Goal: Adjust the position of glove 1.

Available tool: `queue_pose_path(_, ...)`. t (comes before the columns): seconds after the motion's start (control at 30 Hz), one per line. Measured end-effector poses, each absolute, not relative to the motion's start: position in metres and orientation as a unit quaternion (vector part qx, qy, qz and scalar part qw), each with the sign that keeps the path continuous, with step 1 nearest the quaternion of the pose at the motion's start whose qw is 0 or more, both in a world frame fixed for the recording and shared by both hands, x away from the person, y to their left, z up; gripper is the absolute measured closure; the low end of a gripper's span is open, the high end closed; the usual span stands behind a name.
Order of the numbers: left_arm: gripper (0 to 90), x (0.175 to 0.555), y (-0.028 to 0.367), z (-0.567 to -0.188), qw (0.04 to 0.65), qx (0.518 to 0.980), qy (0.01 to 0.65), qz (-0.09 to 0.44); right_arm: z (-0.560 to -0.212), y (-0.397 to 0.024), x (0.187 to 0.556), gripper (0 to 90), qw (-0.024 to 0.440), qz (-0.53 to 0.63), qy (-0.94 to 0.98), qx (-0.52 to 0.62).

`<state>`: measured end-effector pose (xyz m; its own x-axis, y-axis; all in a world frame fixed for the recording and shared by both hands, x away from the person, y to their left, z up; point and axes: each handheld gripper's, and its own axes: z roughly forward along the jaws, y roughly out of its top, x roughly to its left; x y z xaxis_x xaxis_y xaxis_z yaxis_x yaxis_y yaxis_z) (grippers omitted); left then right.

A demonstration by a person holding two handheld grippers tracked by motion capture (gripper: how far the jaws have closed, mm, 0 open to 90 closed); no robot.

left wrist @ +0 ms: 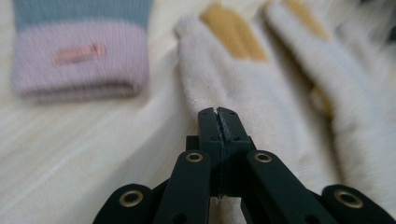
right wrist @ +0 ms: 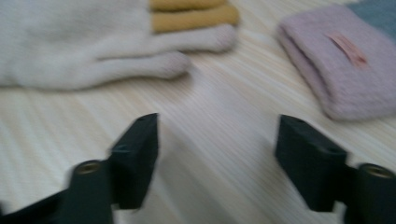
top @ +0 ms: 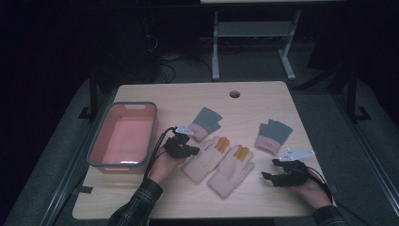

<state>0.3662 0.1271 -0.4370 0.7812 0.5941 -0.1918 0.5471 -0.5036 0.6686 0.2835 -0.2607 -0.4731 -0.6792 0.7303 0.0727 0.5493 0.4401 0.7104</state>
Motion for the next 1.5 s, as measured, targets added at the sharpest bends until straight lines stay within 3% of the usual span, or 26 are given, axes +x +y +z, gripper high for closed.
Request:
queue_pose_path(0.2, 89.5, 0.365, 0.128, -0.423, 0.402, 0.857, 0.322, 0.031, -0.463, -0.247, 0.279, 70.3, 0.081, 0.386, 0.848, 0.353)
queue_pose_path(0.27, 89.5, 0.364, 0.125, -0.42, 0.408, 0.855, 0.318, 0.034, -0.463, -0.239, 0.277, 78.6, 0.071, 0.384, 0.856, 0.339)
queue_pose_path(0.4, 89.5, 0.361, 0.121, -0.413, 0.425, 0.85, 0.311, 0.033, -0.463, -0.225, 0.275, 87.3, 0.052, 0.383, 0.865, 0.321)
queue_pose_path(1.5, 89.5, 0.346, 0.11, -0.384, 0.459, 0.844, 0.27, 0.057, -0.47, -0.167, 0.289, 89.9, 0.037, 0.375, 0.878, 0.295)
